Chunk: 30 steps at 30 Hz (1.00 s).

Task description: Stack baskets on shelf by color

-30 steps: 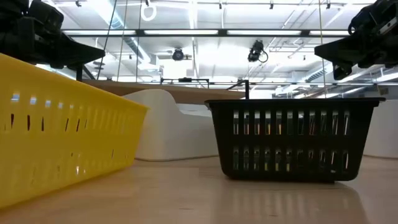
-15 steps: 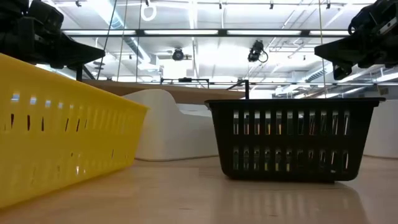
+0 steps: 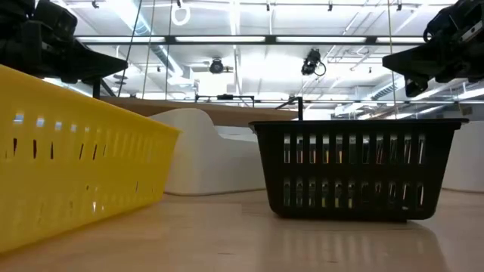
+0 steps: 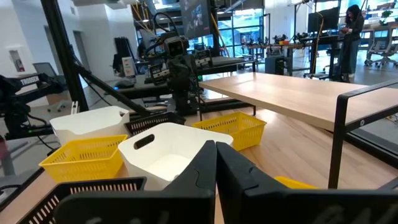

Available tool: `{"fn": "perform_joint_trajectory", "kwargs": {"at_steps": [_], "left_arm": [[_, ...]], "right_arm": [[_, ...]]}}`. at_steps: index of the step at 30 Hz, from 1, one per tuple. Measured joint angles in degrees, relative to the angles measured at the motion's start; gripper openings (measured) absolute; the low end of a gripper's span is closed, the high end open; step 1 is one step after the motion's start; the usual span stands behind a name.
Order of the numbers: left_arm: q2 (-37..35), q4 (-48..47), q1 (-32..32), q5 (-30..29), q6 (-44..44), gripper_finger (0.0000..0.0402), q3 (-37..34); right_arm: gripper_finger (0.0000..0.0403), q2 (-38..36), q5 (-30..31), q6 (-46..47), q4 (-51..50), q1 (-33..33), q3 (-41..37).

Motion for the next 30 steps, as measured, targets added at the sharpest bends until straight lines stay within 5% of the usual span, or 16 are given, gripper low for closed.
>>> {"fn": "perform_joint_trajectory", "kwargs": {"at_steps": [9,20,30], "left_arm": [[0.0,1.7,0.0,-0.3,0.4,0.0029,0.0],[0.0,7.7,0.0,-1.2,-11.4,0.003,0.0],[0.0,7.9,0.0,-1.1,-12.1,0.0031,0.0]], "right_arm": [[0.0008,0.0,0.4,0.0,0.5,-0.1,0.0],[0.0008,0.0,0.6,0.0,11.9,-0.1,0.0],[0.0008,0.0,1.4,0.0,19.4,-0.1,0.0]]}}
